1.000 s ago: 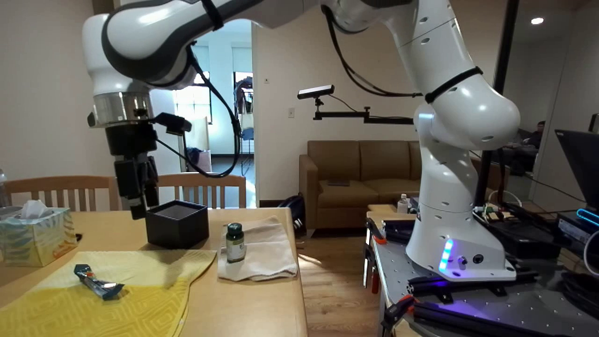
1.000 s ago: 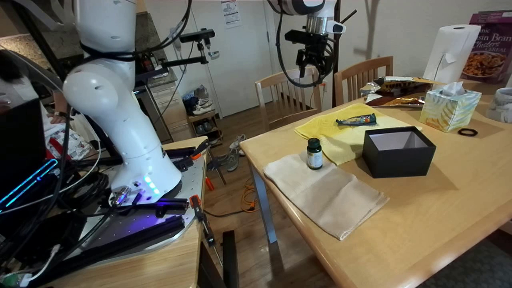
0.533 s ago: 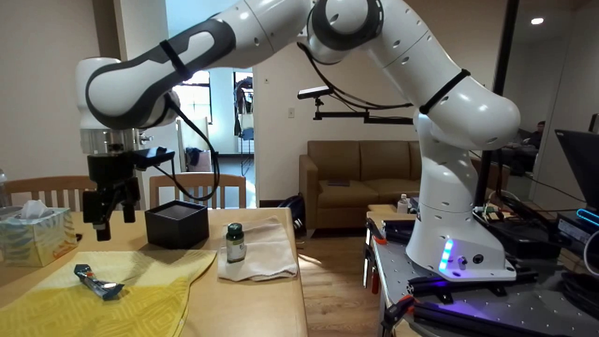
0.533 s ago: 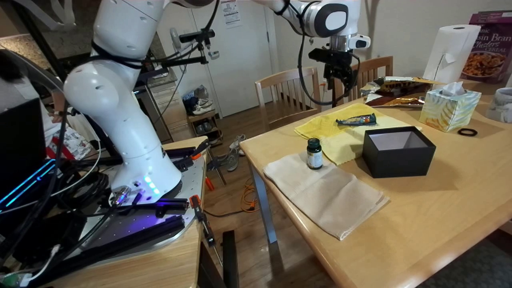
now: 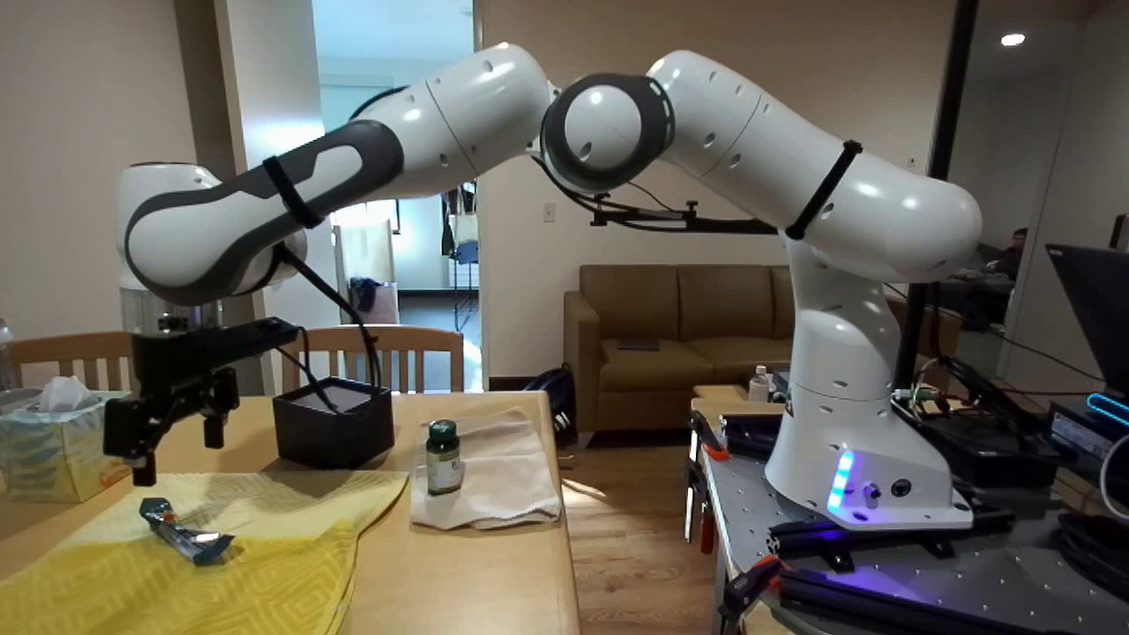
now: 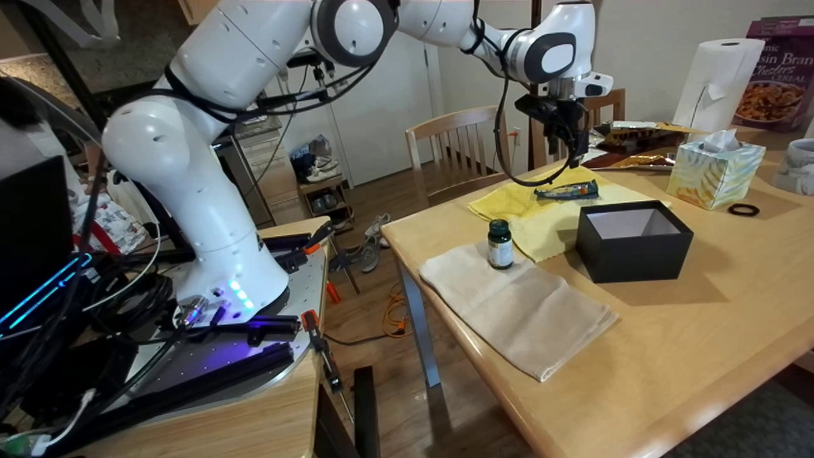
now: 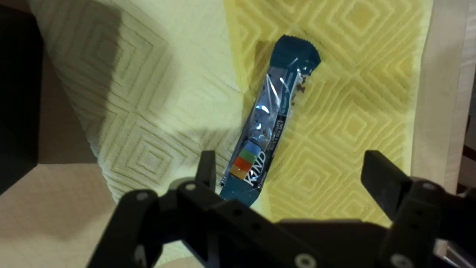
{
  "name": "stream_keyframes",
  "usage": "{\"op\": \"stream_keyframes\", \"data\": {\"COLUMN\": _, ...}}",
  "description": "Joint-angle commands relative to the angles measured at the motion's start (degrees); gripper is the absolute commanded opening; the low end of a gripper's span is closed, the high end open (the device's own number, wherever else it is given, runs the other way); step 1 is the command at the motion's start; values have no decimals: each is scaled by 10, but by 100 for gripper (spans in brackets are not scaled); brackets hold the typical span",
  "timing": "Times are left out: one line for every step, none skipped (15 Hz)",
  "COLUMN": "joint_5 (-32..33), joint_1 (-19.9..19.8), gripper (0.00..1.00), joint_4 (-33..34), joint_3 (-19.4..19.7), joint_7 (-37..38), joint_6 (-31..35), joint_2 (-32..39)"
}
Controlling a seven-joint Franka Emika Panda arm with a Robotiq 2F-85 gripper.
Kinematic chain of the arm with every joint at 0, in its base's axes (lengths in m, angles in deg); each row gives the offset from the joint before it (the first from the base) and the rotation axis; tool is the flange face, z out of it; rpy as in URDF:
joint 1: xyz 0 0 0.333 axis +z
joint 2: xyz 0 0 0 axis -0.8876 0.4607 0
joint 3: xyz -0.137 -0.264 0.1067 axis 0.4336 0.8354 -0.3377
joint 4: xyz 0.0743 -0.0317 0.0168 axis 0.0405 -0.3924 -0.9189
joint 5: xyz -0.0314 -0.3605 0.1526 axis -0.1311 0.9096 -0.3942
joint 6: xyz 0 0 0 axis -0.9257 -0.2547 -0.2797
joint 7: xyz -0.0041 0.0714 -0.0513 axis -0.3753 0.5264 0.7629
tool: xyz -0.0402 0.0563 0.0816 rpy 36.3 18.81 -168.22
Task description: Put the wrapper in the box
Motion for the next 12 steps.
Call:
{"op": "stream_keyframes", "data": {"joint_5": -20, "joint_1": -9, "gripper": 100, "joint_4": 136, "joint_3": -14, "joint_7": 17, "joint_6": -63, "joint_2": 83}}
{"op": "stream_keyframes", "data": {"joint_5": -23, "joint_1": -11, "gripper": 100, "joint_4": 161, "joint_3": -15, "joint_7": 20, "joint_6": -81, "joint_2": 100}}
{"op": "stream_keyframes", "data": {"joint_5": -28, "joint_1": -11, "gripper": 100, "joint_4": 187, "joint_3": -14, "joint_7": 23, "joint_6": -106, "joint_2": 117}}
{"op": "stream_keyframes", "data": {"joint_5": -14, "joint_1": -3, "gripper": 100, "joint_4": 102, "joint_3": -5, "joint_7": 10, "joint_6": -62, "joint_2": 66}}
{"op": "stream_keyframes", "data": {"joint_5": -14, "joint_1": -3, "gripper": 100, "joint_4": 112, "joint_3": -5, "joint_7": 11, "joint_6": -66, "joint_2": 75}}
{"op": "stream_keyframes", "data": {"joint_5": -14, "joint_1": -3, "gripper": 100, "joint_4": 111, "joint_3": -4, "joint_7": 11, "joint_6": -64, "joint_2": 76}}
{"op": "stream_keyframes", "data": {"joint_5": -14, "joint_1": -3, "gripper": 100, "joint_4": 111, "joint_3": -4, "joint_7": 11, "joint_6": -64, "joint_2": 76}}
{"op": "stream_keyframes", "data": {"joint_5": -4, "joint_1": 4, "gripper": 100, "joint_4": 112, "joint_3": 4, "joint_7": 12, "joint_6": -68, "joint_2": 72}}
{"op": "stream_keyframes", "data": {"joint_5": -4, "joint_1": 6, "gripper": 100, "joint_4": 117, "joint_3": 5, "joint_7": 18, "joint_6": -68, "joint_2": 75}}
{"op": "stream_keyframes", "data": {"joint_5": -3, "joint_1": 7, "gripper": 100, "joint_4": 126, "joint_3": 7, "joint_7": 15, "joint_6": -69, "joint_2": 86}}
{"op": "stream_keyframes", "data": {"joint_5": -3, "joint_1": 7, "gripper": 100, "joint_4": 133, "joint_3": 9, "joint_7": 16, "joint_6": -76, "joint_2": 95}}
{"op": "stream_keyframes", "data": {"joint_5": -1, "joint_1": 6, "gripper": 100, "joint_4": 142, "joint_3": 8, "joint_7": 20, "joint_6": -83, "joint_2": 105}}
